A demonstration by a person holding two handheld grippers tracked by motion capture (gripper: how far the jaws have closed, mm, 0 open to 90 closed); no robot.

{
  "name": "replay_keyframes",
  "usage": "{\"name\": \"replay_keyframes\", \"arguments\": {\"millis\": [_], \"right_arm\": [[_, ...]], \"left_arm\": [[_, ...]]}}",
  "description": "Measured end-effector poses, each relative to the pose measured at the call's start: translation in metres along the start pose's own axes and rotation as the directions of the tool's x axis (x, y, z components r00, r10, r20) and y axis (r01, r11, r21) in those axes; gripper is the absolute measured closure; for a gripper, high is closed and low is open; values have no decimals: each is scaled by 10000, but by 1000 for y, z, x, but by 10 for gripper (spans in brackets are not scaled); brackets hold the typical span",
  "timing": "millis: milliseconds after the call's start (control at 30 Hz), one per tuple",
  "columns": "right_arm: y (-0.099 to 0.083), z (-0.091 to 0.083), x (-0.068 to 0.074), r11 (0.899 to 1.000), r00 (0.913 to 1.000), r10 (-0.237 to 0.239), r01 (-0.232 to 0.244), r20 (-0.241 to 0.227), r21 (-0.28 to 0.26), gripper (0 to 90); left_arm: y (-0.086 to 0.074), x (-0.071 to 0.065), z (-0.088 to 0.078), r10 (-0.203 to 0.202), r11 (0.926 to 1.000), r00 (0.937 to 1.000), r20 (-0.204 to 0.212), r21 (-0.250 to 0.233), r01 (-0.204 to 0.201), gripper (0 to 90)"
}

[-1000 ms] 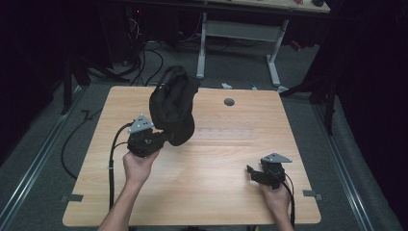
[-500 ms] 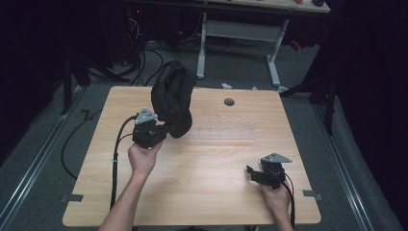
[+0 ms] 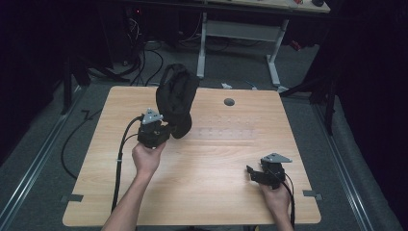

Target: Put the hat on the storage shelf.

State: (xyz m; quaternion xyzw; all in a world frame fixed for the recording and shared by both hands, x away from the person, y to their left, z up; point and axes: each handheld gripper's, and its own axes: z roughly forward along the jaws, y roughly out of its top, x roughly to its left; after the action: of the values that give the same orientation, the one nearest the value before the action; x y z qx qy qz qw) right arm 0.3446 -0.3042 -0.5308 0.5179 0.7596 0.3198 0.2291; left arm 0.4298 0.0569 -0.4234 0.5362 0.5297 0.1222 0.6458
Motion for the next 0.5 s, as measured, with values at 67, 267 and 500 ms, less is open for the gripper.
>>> {"name": "replay_keyframes", "arguments": {"millis": [67,267,500], "right_arm": [[0,0,0,10000,10000,1,-1,1,-1,326],[0,0,0,10000,10000,3,-3,1,0,326],[0,0,0,10000,10000,4,-4,-1,-8,326]], "left_arm": [[-3,1,2,60,10000,10000,-45,66,-60,857],[-10,2,7,139,9998,9998,-110,169,-138,857],[-18,7,11,-25,9990,9999,-169,440,33,855]]}}
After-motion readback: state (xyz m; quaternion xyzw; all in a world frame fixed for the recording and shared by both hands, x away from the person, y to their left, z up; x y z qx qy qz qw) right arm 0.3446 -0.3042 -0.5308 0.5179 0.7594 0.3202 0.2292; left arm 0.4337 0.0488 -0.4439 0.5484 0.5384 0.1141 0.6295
